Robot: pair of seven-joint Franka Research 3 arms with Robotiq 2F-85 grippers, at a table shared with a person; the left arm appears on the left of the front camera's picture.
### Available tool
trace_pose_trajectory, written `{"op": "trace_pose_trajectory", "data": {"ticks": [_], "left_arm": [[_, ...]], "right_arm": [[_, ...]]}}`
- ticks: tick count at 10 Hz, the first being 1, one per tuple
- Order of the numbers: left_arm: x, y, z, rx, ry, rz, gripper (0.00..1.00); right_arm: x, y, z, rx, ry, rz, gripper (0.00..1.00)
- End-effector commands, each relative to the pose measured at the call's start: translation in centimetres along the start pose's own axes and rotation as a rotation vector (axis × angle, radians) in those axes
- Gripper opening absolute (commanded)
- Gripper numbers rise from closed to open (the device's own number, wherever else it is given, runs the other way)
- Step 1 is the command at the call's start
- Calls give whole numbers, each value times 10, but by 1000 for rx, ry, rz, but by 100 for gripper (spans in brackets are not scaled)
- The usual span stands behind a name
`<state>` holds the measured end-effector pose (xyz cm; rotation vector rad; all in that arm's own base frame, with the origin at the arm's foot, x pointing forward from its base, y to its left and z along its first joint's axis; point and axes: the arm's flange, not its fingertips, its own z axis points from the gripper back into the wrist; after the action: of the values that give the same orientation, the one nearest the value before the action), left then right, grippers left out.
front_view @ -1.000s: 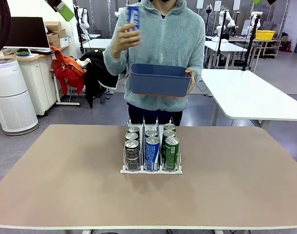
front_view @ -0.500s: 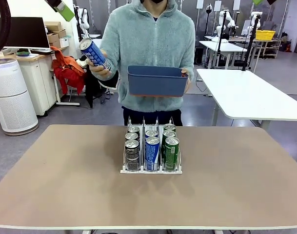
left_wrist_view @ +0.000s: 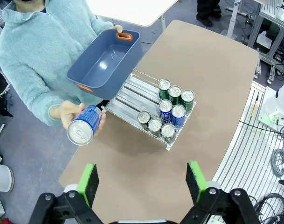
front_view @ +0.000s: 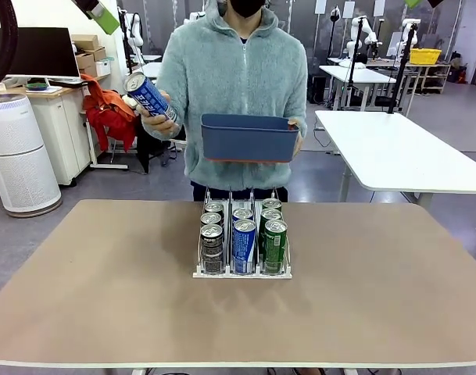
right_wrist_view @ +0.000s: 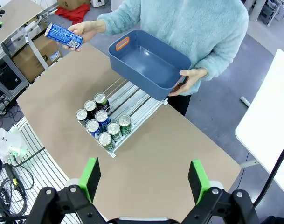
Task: Fill the beverage cans into the dispenser.
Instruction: Pick up the Ionic drink handed by the human.
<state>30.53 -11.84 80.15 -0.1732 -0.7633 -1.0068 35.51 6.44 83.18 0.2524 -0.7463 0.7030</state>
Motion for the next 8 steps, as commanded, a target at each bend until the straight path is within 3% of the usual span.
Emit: {"op": "trace_pose_trajectory", "data": {"ticks": [1, 8], "left_arm": [[-1, -1, -1, -2, 1, 2, 100], [-1, -1, -1, -2, 1, 2, 100]], "right_arm": [[-1, 1, 0, -4, 0, 2, 100], [-1, 1, 0, -4, 0, 2, 100]]}}
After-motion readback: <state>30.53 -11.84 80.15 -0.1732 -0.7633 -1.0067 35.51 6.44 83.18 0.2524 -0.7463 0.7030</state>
